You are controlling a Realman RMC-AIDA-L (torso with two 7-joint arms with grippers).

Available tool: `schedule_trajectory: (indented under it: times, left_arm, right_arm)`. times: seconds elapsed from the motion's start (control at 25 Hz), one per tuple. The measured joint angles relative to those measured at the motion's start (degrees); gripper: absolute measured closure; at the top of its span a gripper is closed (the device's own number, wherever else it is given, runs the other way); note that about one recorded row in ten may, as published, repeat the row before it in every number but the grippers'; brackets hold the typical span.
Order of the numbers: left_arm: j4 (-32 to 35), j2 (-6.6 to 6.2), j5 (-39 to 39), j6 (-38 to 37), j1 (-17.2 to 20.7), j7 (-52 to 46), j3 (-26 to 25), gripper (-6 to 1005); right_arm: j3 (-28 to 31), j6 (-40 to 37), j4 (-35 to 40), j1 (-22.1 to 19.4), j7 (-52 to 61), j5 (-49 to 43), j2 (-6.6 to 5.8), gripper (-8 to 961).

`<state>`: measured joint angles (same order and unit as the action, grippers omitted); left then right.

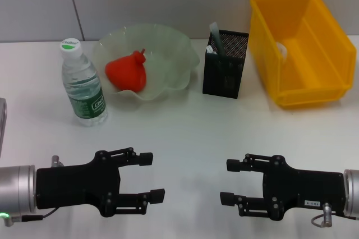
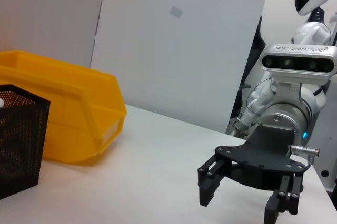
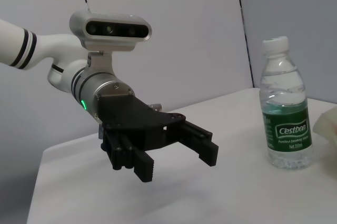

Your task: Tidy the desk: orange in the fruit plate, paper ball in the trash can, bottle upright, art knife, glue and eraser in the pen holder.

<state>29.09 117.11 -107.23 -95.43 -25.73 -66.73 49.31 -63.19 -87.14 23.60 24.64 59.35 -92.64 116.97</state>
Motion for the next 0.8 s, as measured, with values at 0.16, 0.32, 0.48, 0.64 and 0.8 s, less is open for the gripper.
schedule_trajectory:
  times: [0.16, 0.32, 0.48, 0.64, 0.8]
  left_arm:
    - [0.0, 0.09, 0.0, 0.0, 0.0, 0.0, 0.0, 172]
    - [0.0, 0.15, 0.0, 0.1, 0.0, 0.0, -0.1, 172]
    - [0.0, 0.2, 0.0, 0.1, 0.0, 0.0, -0.2, 172]
    - [0.0, 0.23, 0.0, 0.1, 0.0, 0.0, -0.2, 172]
    - [0.0, 0.54, 0.0, 0.1, 0.0, 0.3, -0.4, 172]
  right_arm:
    - [0.0, 0.0, 0.0, 0.1, 0.0, 0.0, 0.0, 242]
    - [0.0, 0.0, 0.0, 0.1, 0.0, 0.0, 0.0, 242]
    - [0.0, 0.0, 0.0, 0.1, 0.0, 0.0, 0.0, 242]
    - [0.0, 0.0, 0.0, 0.1, 0.0, 0.0, 0.0, 242]
    - [0.0, 0.0, 0.0, 0.2, 0.0, 0.0, 0.0, 242]
